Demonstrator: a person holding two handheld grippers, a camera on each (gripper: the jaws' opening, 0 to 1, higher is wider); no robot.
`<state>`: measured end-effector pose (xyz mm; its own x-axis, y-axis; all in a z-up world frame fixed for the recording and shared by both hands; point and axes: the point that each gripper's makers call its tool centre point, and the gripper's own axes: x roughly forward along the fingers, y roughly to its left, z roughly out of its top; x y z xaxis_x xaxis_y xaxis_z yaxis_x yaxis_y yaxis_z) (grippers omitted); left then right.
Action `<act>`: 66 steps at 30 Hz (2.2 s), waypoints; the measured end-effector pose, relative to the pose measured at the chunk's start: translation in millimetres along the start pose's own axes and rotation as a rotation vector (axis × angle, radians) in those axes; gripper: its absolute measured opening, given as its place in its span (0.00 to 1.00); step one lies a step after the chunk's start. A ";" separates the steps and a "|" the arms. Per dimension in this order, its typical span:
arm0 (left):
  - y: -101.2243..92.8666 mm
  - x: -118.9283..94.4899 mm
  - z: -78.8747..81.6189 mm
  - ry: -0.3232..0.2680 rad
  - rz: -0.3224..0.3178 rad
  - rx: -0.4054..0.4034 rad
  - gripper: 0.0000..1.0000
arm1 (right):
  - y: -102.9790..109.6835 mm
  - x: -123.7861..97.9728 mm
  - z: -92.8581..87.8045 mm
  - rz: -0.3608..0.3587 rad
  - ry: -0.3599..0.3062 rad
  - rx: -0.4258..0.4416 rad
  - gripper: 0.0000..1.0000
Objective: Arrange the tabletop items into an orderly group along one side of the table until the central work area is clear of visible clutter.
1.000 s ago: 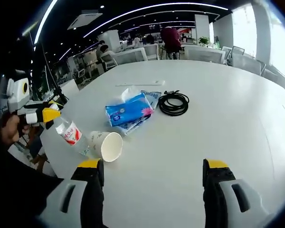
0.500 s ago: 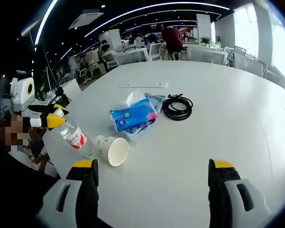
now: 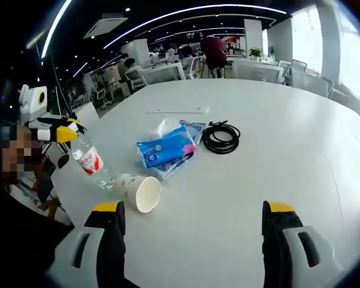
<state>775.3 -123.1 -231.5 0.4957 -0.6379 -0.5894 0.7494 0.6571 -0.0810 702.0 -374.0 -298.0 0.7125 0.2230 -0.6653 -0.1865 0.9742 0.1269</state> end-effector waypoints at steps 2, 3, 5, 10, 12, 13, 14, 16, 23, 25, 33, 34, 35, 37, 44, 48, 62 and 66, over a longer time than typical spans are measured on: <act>12.4 -3.8 10.2 -0.006 -0.017 0.015 0.20 | -0.9 0.1 0.5 -0.005 -0.002 0.001 0.91; 16.4 -4.9 13.4 -0.007 -0.022 0.023 0.20 | -1.2 0.0 0.6 -0.008 -0.002 0.001 0.90; 26.7 -7.6 20.9 -0.009 -0.026 0.049 0.20 | -1.6 -0.3 1.4 -0.013 -0.006 0.005 0.90; 47.9 -11.4 36.5 -0.013 -0.033 0.089 0.20 | -0.1 0.3 3.9 -0.020 -0.013 0.008 0.90; 56.0 -11.1 39.7 -0.015 -0.038 0.103 0.20 | 0.6 0.8 3.9 -0.021 -0.012 0.008 0.90; 61.4 -10.2 41.6 -0.016 -0.044 0.113 0.20 | 0.6 1.3 4.1 -0.022 -0.013 0.008 0.90; 68.6 -8.0 42.5 -0.017 -0.054 0.127 0.20 | 0.3 1.9 4.7 -0.025 -0.015 0.010 0.90; 76.7 -5.9 44.2 -0.018 -0.062 0.127 0.20 | 1.1 1.8 5.0 -0.027 -0.016 0.012 0.89; 105.9 5.9 52.5 -0.035 -0.094 0.106 0.20 | 1.3 1.7 4.0 -0.045 -0.018 0.018 0.89; 117.9 12.4 54.5 -0.027 -0.085 0.124 0.20 | 0.4 1.5 3.3 -0.052 -0.017 0.025 0.89; 151.5 29.6 53.2 0.012 -0.081 0.149 0.20 | 1.0 -2.9 2.8 -0.068 -0.009 0.025 0.89; 155.6 32.1 52.3 0.015 -0.086 0.156 0.20 | 0.9 -3.1 2.2 -0.069 -0.007 0.025 0.89; 160.0 34.8 51.4 0.019 -0.089 0.160 0.20 | 0.9 -3.6 0.6 -0.074 -0.002 0.025 0.89; 165.6 38.3 49.6 0.029 -0.093 0.165 0.20 | 1.4 -5.1 -1.5 -0.077 0.000 0.030 0.89; 178.4 50.8 42.7 0.069 -0.072 0.196 0.20 | 5.4 -4.8 -5.3 -0.080 0.006 0.047 0.88; 188.1 58.4 33.5 0.089 -0.072 0.194 0.20 | 7.8 -3.0 -7.0 -0.077 0.012 0.045 0.88; 189.3 59.5 31.0 0.093 -0.171 0.263 0.21 | 8.0 -1.0 -10.4 -0.072 0.017 0.053 0.87; 187.4 61.6 32.2 0.111 -0.188 0.262 0.22 | 9.2 0.7 -11.8 -0.067 0.022 0.048 0.86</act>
<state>960.5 -52.2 -257.1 0.2983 -0.6807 -0.6691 0.9175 0.3978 0.0043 692.8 -365.3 -306.0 0.7073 0.1567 -0.6893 -0.1054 0.9876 0.1164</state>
